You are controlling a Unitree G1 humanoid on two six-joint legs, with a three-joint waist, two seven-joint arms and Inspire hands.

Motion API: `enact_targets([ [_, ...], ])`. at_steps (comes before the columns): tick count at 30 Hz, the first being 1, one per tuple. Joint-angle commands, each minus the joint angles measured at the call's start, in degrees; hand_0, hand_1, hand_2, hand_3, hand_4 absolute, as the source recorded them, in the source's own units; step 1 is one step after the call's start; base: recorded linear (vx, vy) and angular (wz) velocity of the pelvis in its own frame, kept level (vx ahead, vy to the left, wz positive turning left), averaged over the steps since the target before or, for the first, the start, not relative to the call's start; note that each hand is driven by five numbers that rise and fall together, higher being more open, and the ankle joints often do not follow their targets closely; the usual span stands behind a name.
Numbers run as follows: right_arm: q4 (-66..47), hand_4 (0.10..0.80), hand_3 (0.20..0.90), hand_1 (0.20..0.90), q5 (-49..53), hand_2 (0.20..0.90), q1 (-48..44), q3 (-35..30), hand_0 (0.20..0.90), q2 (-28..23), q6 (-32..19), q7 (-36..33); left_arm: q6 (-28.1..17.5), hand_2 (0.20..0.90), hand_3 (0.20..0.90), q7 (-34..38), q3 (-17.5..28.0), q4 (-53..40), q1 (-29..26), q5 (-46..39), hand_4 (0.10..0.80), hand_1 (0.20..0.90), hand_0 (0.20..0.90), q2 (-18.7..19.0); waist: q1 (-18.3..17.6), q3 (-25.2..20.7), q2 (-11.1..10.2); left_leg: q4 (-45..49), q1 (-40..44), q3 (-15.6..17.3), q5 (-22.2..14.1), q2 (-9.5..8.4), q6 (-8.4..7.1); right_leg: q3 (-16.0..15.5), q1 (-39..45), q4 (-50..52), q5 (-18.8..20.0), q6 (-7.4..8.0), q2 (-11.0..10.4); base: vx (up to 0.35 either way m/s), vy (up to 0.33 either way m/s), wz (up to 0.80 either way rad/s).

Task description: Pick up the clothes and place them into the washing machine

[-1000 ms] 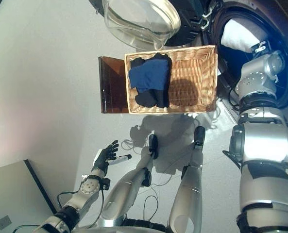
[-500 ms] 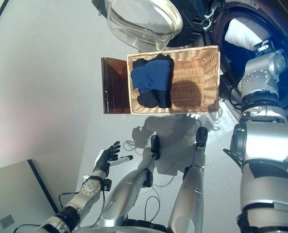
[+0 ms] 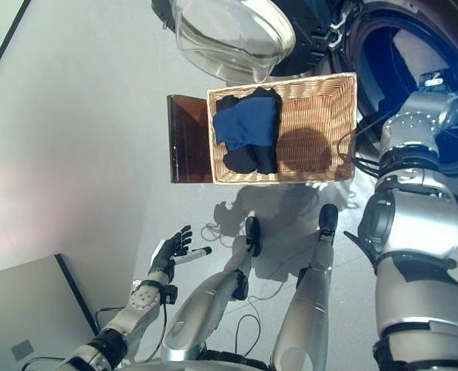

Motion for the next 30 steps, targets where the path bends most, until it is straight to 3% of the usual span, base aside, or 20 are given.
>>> enact_targets([
  [1,-8.48,0.8,0.9,0.9,-2.83,0.9,-8.74,5.51,0.9,-6.66,-6.12,2.85,-1.47,0.9,0.9,1.23,-2.36,-0.55,1.73,-0.72,0.8,0.9,0.9,0.2,0.23,-2.88,5.15,-0.46,0.22,-1.6,-1.99,-0.97,-5.46,-2.11,-2.08,14.56,-14.36,-0.58,2.32,0.0,0.0,0.0],
  [17,-8.24,0.8,0.9,0.9,-9.51,0.9,-6.95,8.23,0.9,-5.66,-2.64,0.05,-1.83,0.9,0.9,1.73,-1.21,-0.74,2.24,-0.66,0.8,0.9,0.9,0.21,0.27,-3.09,4.25,-0.46,0.69,-1.47,-1.78,-0.9,-5.33,-2.46,-0.95,13.54,-13.36,-0.84,2.35,0.006,0.003,0.0],
  [24,-11.79,0.8,0.9,0.9,-32.02,0.9,0.22,19.34,0.9,-3.72,8.43,0.13,-2.2,0.9,0.9,2.5,1.6,-0.64,2.5,0.12,0.8,0.9,0.9,0.49,-0.9,-1.53,1.97,-0.46,0.91,-0.89,-1.49,-0.22,-5.4,-2.58,-0.59,13.11,-12.68,-1.07,2.96,-0.01,-0.014,-0.07],
  [30,-19.5,0.8,0.9,0.9,-50.29,0.9,7.32,24.53,0.9,2.07,12.53,-2.66,-2.4,0.9,0.9,4.61,4.11,0.61,2.43,1.39,0.8,0.9,0.9,-0.85,-2.29,0.16,0.04,-0.46,0.61,-0.24,-1.42,0.3,-5.17,-2.41,-0.83,12.76,-12.29,-1.33,3.53,-0.016,-0.01,-0.11],
])
